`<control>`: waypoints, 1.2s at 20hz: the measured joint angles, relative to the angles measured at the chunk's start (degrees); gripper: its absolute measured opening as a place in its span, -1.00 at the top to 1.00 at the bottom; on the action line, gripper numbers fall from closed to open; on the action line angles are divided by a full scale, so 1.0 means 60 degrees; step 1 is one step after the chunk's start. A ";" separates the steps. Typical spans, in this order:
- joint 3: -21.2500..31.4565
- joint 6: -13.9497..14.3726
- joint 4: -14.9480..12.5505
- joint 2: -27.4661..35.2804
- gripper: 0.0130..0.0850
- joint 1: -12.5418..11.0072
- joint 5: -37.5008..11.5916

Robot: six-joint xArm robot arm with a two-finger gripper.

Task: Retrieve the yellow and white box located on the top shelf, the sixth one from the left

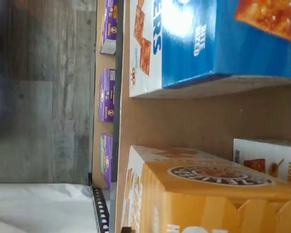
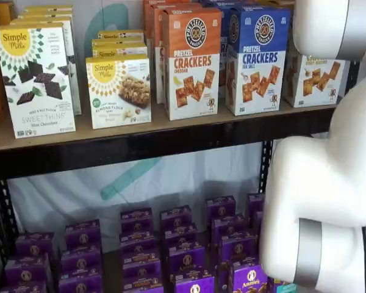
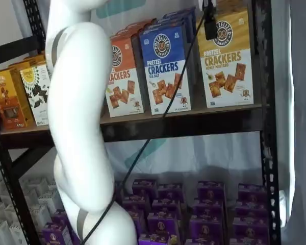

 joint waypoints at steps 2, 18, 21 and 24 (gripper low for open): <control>-0.0013 -0.0015 0.0022 0.0003 -0.78 -0.0019 -0.0018; -0.0287 -0.0077 0.0028 0.0136 -0.44 -0.0086 0.0085; -0.0281 -0.0079 0.0054 0.0116 -0.33 -0.0100 0.0087; -0.0265 -0.0090 0.0054 0.0094 -0.33 -0.0109 0.0085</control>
